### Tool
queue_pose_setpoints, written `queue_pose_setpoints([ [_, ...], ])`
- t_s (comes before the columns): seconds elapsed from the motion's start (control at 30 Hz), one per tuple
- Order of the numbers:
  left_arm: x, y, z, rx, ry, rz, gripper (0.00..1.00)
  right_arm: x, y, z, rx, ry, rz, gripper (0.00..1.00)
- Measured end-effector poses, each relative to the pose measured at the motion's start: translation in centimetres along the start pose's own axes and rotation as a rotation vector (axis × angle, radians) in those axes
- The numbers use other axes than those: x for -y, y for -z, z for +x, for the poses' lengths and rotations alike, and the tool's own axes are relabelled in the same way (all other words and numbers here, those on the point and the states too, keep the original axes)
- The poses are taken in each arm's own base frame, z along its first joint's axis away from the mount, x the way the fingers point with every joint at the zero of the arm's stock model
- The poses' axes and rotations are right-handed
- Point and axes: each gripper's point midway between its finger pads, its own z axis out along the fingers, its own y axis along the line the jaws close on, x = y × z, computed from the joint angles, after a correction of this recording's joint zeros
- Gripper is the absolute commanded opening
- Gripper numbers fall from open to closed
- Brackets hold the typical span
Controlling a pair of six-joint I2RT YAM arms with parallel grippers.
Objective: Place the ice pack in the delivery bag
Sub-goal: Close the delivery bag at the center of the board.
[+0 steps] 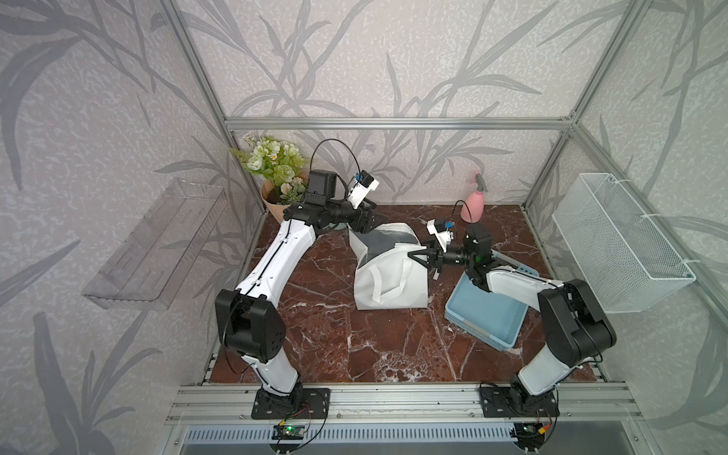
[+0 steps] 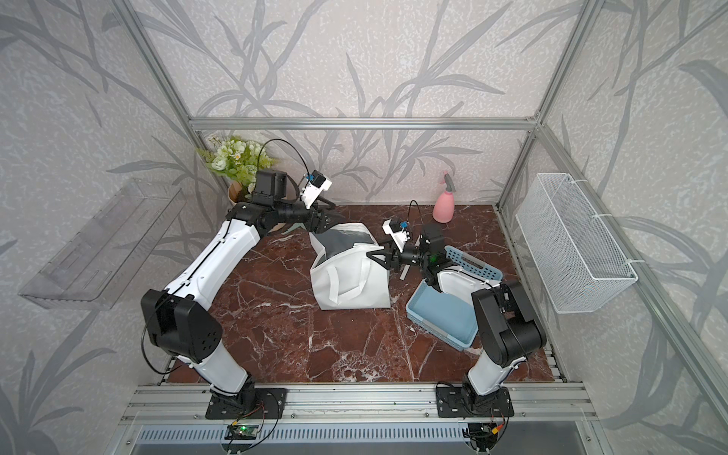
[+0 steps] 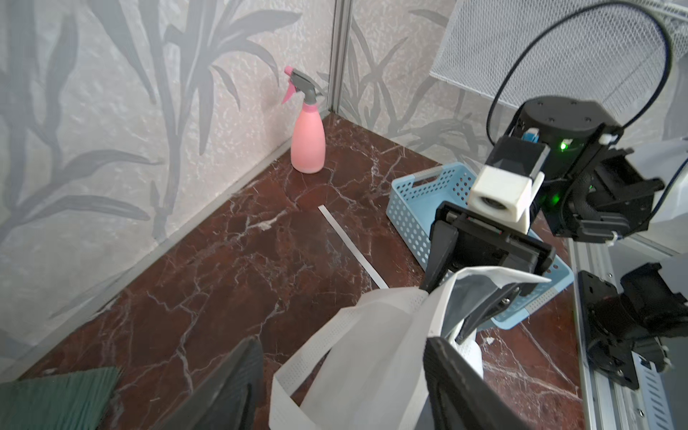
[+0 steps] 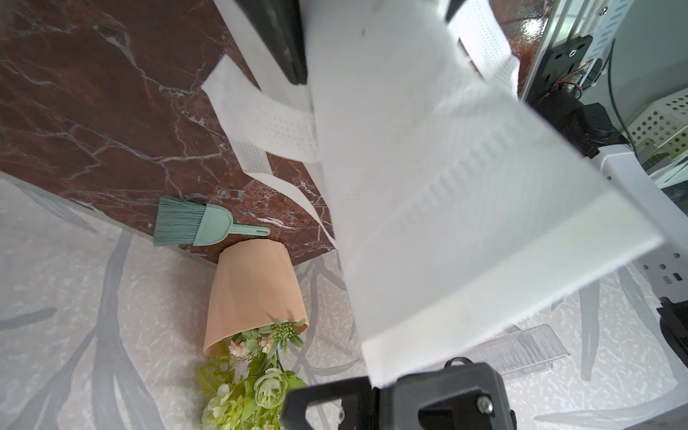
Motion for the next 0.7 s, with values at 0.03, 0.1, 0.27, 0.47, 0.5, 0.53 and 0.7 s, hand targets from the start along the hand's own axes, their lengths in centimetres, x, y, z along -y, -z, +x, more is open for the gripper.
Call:
queue_pose_setpoints([
  [0.03, 0.2, -0.4, 0.7, -0.016, 0.014, 0.013, 0.69, -0.1, 0.0, 0.0, -0.002, 0.003, 0.003, 0.55],
  [0.1, 0.6, -0.9, 2.0, -0.042, 0.044, 0.041, 0.69, -0.1, -0.1, -0.1, -0.005, 0.022, 0.012, 0.58],
  [0.27, 1.6, -1.7, 4.5, -0.088, 0.101, 0.091, 0.68, -0.4, -0.4, -0.1, -0.008, 0.052, 0.020, 0.59],
  [0.47, 2.0, -1.4, 4.8, -0.082, 0.124, 0.086, 0.73, -0.3, -0.4, -0.1, -0.010, 0.065, 0.026, 0.50],
  [0.5, 2.0, -1.0, 4.5, -0.071, 0.119, 0.072, 0.74, -0.3, -0.4, -0.1, -0.011, 0.066, 0.029, 0.49],
  [0.53, 2.1, -0.2, 3.9, -0.043, 0.104, 0.043, 0.76, -0.2, -0.4, -0.1, -0.011, 0.068, 0.031, 0.46],
  [0.7, 3.8, 5.6, 0.6, 0.159, 0.003, -0.134, 0.98, -0.1, -0.5, 0.0, -0.012, 0.066, 0.040, 0.38],
])
